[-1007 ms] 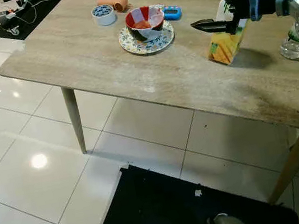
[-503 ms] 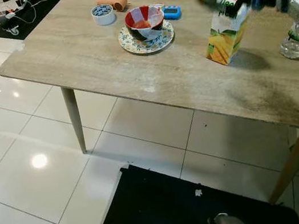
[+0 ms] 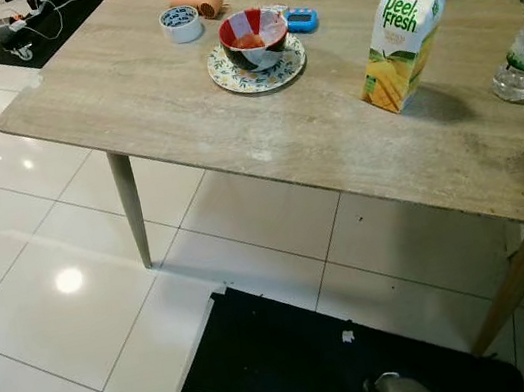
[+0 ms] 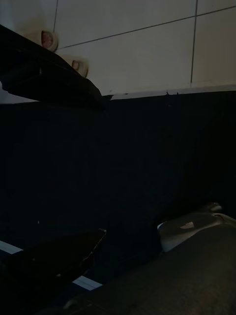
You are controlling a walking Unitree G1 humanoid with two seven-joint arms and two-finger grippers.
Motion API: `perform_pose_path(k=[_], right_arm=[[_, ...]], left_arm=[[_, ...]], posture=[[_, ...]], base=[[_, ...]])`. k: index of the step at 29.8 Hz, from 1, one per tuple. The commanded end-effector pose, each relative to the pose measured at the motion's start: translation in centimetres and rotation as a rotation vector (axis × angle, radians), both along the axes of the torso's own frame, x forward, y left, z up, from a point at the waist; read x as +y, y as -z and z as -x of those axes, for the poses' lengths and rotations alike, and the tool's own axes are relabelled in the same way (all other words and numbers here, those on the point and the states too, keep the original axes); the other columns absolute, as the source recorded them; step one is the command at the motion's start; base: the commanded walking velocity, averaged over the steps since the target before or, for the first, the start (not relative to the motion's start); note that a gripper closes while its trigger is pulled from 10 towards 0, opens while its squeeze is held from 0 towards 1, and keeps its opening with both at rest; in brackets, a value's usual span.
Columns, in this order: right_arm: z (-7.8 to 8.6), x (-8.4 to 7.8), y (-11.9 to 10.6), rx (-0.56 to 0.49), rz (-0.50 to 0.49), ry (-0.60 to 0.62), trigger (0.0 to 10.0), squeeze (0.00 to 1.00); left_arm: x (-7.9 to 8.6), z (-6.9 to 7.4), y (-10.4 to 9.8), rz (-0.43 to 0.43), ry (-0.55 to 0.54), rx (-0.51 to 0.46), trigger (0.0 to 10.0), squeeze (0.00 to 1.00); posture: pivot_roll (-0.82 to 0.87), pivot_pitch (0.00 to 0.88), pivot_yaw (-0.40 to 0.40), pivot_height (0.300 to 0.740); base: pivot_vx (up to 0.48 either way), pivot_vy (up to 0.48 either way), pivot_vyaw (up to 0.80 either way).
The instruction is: Restocking fridge
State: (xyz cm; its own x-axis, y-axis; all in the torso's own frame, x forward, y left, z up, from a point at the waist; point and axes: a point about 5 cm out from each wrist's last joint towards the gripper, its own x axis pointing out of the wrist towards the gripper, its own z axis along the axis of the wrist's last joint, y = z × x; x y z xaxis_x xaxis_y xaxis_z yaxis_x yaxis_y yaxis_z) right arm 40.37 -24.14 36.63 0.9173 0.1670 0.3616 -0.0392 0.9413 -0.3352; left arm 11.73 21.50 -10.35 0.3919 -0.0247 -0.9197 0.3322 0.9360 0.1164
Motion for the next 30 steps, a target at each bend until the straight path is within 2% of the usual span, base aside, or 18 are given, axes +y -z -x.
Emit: perform_pose_path(k=[1,4,10,12,13,15,16,17,22,27,28,29,30], right_arm=[[0.0,-0.9,0.8,0.024,-0.052,0.03,10.0,0.0],[-0.1,-0.8,1.1,0.027,-0.09,0.023,10.0,0.0],[-0.2,-0.3,1.5,0.028,-0.13,-0.026,10.0,0.0],[-0.2,-0.1,1.5,0.022,-0.147,-0.041,10.0,0.0],[-0.2,-0.1,1.5,0.022,-0.147,-0.041,10.0,0.0],[-0.2,0.2,1.5,0.011,-0.169,-0.079,10.0,0.0],[-0.2,0.2,1.5,0.011,-0.169,-0.079,10.0,0.0],[-0.3,0.7,1.4,0.004,-0.179,-0.106,10.0,0.0],[-0.4,1.1,1.4,0.001,-0.179,-0.113,10.0,0.0],[-0.3,0.8,0.7,-0.025,-0.203,-0.085,10.0,0.0],[-0.3,0.6,0.8,-0.014,-0.188,-0.051,8.9,0.0],[-0.3,0.6,0.8,-0.014,-0.188,-0.051,8.9,0.0],[-0.3,0.5,0.8,-0.012,-0.184,-0.045,4.2,0.0]], left_arm=[[-0.1,1.8,0.5,0.014,-0.007,0.046,10.0,0.0],[1.0,1.9,0.3,-0.011,-0.035,0.025,10.0,0.0],[4.6,1.2,-0.9,-0.103,-0.116,-0.058,10.0,0.0],[6.1,0.5,-1.6,-0.148,-0.135,-0.095,10.0,0.0],[6.1,0.5,-1.6,-0.148,-0.135,-0.095,10.0,0.0],[7.7,-0.7,-2.7,-0.202,-0.159,-0.151,10.0,0.0],[7.7,-0.7,-2.7,-0.202,-0.159,-0.151,10.0,0.0],[8.9,-1.9,-3.7,-0.241,-0.171,-0.202,10.0,0.0],[9.3,-2.7,-4.2,-0.253,-0.167,-0.233,10.0,0.0],[7.9,-2.1,-3.4,-0.226,-0.114,-0.214,10.0,0.0],[7.5,-1.7,-3.1,-0.22,-0.101,-0.203,10.0,0.0],[7.5,-1.7,-3.1,-0.22,-0.101,-0.203,10.0,0.0],[7.3,-1.5,-2.9,-0.219,-0.092,-0.194,10.0,0.0]], posture=[[0.05,0.209,-0.011,0.74],[0.07,0.231,-0.008,0.74],[0.09,0.263,0.0,0.74],[0.11,0.271,0.003,0.74],[0.11,0.271,0.003,0.74],[0.12,0.278,0.007,0.74],[0.12,0.278,0.007,0.74],[0.13,0.284,0.013,0.74],[0.14,0.284,0.016,0.74],[0.14,0.286,0.018,0.74],[0.14,0.285,0.016,0.74],[0.14,0.285,0.016,0.74],[0.14,0.285,0.016,0.74]], base=[[0.0,0.0,0.0],[0.0,0.0,0.0],[0.0,0.0,0.0],[0.0,0.0,0.0],[0.0,0.0,0.0],[0.0,0.0,0.0],[0.0,0.0,0.0],[0.0,0.0,0.0],[0.0,0.0,0.0],[0.0,0.0,0.0],[0.0,0.0,0.0],[0.0,0.0,0.0],[0.0,0.0,0.0]])
